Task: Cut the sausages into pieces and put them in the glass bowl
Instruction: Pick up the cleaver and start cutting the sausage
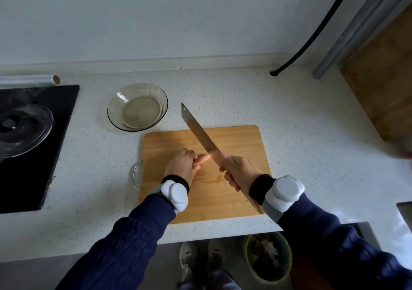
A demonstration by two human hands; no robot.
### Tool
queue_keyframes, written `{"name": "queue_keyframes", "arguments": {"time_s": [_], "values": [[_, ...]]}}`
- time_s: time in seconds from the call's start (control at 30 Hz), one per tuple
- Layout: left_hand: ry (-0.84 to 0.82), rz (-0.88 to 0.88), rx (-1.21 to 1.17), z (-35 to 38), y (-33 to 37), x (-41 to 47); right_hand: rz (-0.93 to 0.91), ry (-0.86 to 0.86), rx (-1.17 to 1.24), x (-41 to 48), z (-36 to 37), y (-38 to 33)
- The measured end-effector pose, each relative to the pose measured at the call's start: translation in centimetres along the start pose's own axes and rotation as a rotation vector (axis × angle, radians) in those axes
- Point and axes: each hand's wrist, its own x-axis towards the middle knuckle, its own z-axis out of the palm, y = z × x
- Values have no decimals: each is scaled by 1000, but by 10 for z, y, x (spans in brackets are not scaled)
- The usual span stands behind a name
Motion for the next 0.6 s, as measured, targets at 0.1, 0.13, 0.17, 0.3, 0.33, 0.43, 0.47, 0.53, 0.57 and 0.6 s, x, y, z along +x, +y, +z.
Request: {"name": "queue_keyframes", "arguments": {"time_s": [0.1,0.13,0.17,0.3,0.33,0.43,0.47,0.53,0.57,0.6], "values": [[5,10,-20,-1,-1,2,14,-14,-17,-2,5,1],[10,14,-30,-1,-1,2,15,-19,-27,-3,7,1],[16,19,-39,-2,0,2,21,-24,-28,-3,9,1],[31,29,-62,-3,0,1,61,-27,-17,-4,16,2],[29,30,-68,-2,-1,1,64,-25,-20,-4,17,3],[18,38,-85,1,-2,1,72,-13,-32,-4,18,5],[20,44,-92,2,-3,0,74,-10,-36,-4,18,6],[36,64,-97,3,-3,-1,77,-4,-37,-4,18,8],[45,75,-97,3,-2,-1,79,-3,-36,-4,17,8],[51,83,-94,4,-2,-1,82,-5,-35,-4,17,8]]}}
